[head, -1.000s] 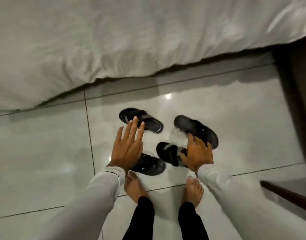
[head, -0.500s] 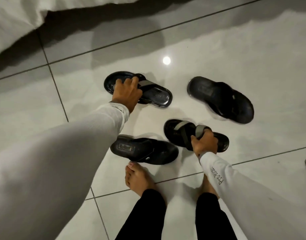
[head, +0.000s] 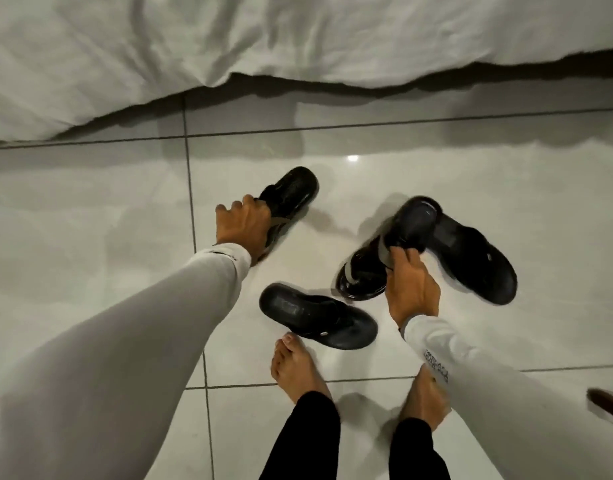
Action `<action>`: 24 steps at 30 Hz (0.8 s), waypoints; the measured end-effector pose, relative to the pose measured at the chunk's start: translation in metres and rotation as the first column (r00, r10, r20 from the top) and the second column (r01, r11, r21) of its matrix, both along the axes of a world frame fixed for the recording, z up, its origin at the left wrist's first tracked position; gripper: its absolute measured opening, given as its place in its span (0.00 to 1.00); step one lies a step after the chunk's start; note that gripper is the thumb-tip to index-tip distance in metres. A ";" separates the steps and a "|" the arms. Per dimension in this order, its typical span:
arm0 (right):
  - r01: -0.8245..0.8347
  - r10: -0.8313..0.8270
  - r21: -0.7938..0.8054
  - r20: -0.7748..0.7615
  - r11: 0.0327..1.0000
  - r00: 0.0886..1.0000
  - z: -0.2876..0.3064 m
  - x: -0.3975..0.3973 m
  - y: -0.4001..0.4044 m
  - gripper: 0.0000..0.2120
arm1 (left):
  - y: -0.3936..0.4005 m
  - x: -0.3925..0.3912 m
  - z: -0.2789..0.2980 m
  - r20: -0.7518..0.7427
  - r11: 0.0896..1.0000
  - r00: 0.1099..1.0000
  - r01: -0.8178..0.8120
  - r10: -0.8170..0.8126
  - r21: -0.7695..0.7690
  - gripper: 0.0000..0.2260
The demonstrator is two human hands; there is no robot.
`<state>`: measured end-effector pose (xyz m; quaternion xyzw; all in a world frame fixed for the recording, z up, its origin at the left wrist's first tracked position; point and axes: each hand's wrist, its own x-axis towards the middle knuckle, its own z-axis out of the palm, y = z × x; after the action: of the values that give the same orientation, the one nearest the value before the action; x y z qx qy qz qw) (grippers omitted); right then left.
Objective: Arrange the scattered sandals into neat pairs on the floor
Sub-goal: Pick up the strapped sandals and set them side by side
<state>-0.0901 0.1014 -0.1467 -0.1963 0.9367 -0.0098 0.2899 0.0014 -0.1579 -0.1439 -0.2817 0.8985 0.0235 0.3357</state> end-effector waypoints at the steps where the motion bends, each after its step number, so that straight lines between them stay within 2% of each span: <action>1: -0.057 0.057 -0.017 0.008 0.998 0.998 -0.003 0.000 -0.016 0.22 | -0.007 0.008 -0.004 -0.006 0.998 0.998 -0.055 0.055 0.009 0.13; 7: -0.376 0.384 -0.130 0.041 0.917 0.922 -0.037 0.007 -0.120 0.23 | -0.046 0.049 -0.028 -0.016 0.953 0.956 -0.290 0.292 0.083 0.14; 12: -0.563 0.569 -0.094 0.059 0.821 0.820 -0.058 0.028 -0.173 0.26 | -0.065 0.078 -0.043 -0.065 0.936 0.939 -0.327 0.337 0.129 0.11; 15: -0.588 0.594 -0.092 0.069 0.804 0.801 -0.061 0.041 -0.190 0.27 | -0.067 0.085 -0.043 -0.065 0.942 0.949 -0.296 0.309 0.156 0.11; 19: -0.537 0.548 -0.118 0.099 0.835 0.831 -0.062 0.047 -0.199 0.29 | -0.060 0.085 -0.042 -0.046 0.950 0.962 -0.259 0.271 0.173 0.11; 21: -0.485 0.509 -0.176 0.134 0.857 0.850 -0.057 0.046 -0.197 0.29 | -0.054 0.081 -0.040 -0.061 0.932 0.949 -0.292 0.311 0.216 0.11; 24: -0.407 0.446 -0.236 0.150 0.883 0.882 -0.043 0.038 -0.177 0.31 | -0.039 0.073 -0.033 -0.140 0.863 0.878 -0.399 0.457 0.311 0.16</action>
<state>-0.0524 -0.0761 -0.1901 -0.4243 0.8305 -0.0581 0.3563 0.0740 -0.1966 -0.1765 -0.4219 0.8311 0.2508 0.2613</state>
